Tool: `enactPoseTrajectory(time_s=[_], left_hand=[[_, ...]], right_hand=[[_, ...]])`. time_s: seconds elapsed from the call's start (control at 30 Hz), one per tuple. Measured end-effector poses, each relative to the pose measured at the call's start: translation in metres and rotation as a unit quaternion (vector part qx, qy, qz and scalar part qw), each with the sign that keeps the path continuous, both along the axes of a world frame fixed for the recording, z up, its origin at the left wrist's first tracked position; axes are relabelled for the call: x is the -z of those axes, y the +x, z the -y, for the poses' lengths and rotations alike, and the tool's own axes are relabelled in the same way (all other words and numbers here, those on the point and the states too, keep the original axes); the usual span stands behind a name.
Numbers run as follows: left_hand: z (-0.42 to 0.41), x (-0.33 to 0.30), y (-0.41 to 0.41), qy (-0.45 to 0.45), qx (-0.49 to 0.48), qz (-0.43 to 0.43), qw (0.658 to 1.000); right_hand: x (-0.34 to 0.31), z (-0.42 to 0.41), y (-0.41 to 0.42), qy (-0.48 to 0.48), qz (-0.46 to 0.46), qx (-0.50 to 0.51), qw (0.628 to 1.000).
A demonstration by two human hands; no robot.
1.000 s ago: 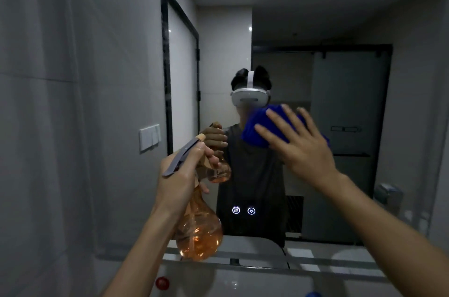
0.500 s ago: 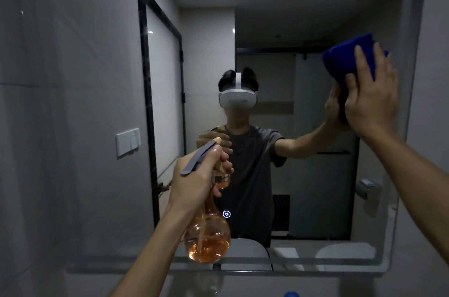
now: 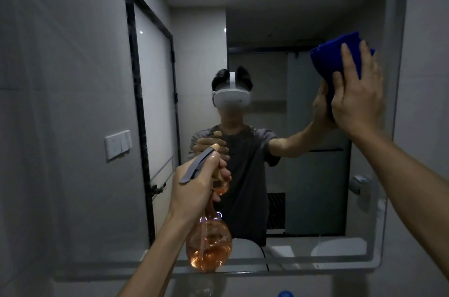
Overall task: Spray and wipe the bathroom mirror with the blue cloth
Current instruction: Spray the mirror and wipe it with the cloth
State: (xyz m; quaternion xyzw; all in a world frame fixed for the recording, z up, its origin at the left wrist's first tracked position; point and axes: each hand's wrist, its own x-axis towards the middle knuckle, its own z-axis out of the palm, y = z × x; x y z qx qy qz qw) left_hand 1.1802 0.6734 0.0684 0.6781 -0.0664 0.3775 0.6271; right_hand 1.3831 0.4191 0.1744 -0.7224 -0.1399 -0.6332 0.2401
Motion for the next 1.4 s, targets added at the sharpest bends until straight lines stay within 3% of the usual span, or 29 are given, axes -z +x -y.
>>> enactPoseTrajectory(time_s=[0.17,0.27,0.43,0.57,0.67,0.77,0.97,1.13,1.2,1.4], left_hand=[[-0.011,-0.005,-0.005,0.002,-0.028,0.017,0.999],[-0.019,-0.008,-0.011,-0.002,-0.027,0.021,0.999],[-0.029,-0.012,-0.024,-0.018,-0.006,0.039,0.999],[-0.036,-0.011,-0.031,-0.030,0.013,0.036,0.999],[-0.037,-0.011,-0.033,-0.026,0.013,0.031,0.999],[-0.039,-0.010,-0.035,-0.030,0.010,0.028,0.999],[-0.045,-0.015,-0.036,-0.034,-0.011,0.034,0.999],[-0.053,-0.021,-0.037,-0.036,-0.019,0.037,0.999],[-0.057,-0.022,-0.038,-0.038,-0.027,0.041,0.998],[-0.059,-0.019,-0.038,-0.059,-0.019,0.042,0.997]], right_hand=[[0.001,-0.033,-0.011,0.080,-0.023,0.010,0.996],[0.007,-0.068,-0.024,0.050,0.003,0.009,0.999],[0.064,-0.135,-0.047,-0.163,0.067,-0.028,0.984],[0.145,-0.153,-0.055,-0.396,0.109,-0.074,0.909],[0.165,-0.139,-0.049,-0.463,0.114,-0.056,0.877],[0.144,-0.123,-0.043,-0.436,0.133,-0.047,0.889],[0.023,-0.105,-0.036,-0.187,0.080,0.000,0.979],[-0.033,-0.128,-0.046,-0.038,0.033,-0.030,0.998],[-0.021,-0.149,-0.051,-0.053,0.043,-0.017,0.998],[0.094,-0.174,-0.064,-0.322,0.100,-0.072,0.939]])
